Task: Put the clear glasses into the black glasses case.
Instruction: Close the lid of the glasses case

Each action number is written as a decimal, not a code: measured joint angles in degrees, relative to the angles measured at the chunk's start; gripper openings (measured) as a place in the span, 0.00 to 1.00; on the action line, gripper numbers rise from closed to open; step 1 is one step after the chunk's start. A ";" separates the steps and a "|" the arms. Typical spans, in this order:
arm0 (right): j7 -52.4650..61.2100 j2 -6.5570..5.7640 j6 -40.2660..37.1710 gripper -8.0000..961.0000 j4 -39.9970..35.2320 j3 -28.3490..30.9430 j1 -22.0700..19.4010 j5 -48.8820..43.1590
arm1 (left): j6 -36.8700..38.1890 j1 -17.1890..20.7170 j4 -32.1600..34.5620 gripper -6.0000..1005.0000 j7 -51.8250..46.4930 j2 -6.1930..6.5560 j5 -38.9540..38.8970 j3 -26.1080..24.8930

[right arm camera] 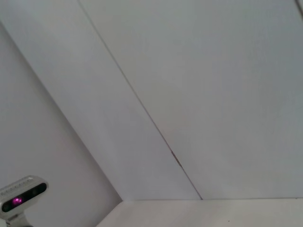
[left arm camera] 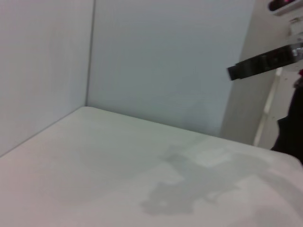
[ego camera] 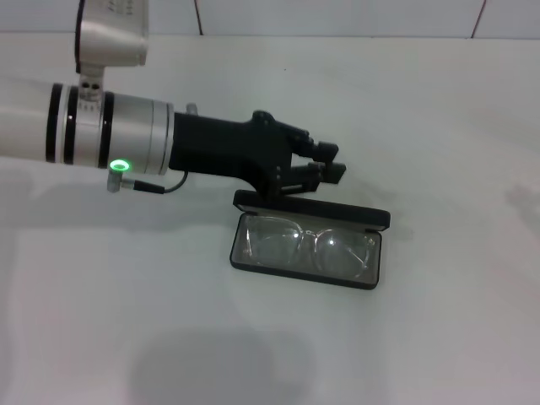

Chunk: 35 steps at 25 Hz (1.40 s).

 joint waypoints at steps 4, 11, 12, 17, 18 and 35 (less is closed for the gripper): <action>-1.09 -0.43 0.40 0.21 2.87 0.19 0.15 0.00 | -3.12 -0.87 -1.80 0.28 0.26 0.10 0.33 0.93; -1.87 -0.75 1.77 0.22 4.38 -0.82 2.27 -0.56 | -5.87 -1.24 -4.33 0.28 0.49 0.02 1.01 1.60; -2.11 -0.78 1.85 0.22 4.93 -0.83 2.79 -0.99 | -6.15 -1.18 -4.89 0.28 0.65 0.01 1.03 1.60; -2.87 -1.22 2.03 0.22 7.72 -0.81 4.83 -2.81 | -6.90 -1.20 -7.01 0.28 1.57 0.07 1.16 1.60; -2.92 -1.32 2.09 0.22 8.05 -0.81 5.12 -3.03 | -7.06 -1.21 -7.20 0.28 1.76 0.07 1.17 1.60; -3.65 -1.57 2.02 0.23 10.69 -0.71 5.94 -3.32 | -9.73 -1.42 -10.88 0.27 3.76 0.02 1.20 1.60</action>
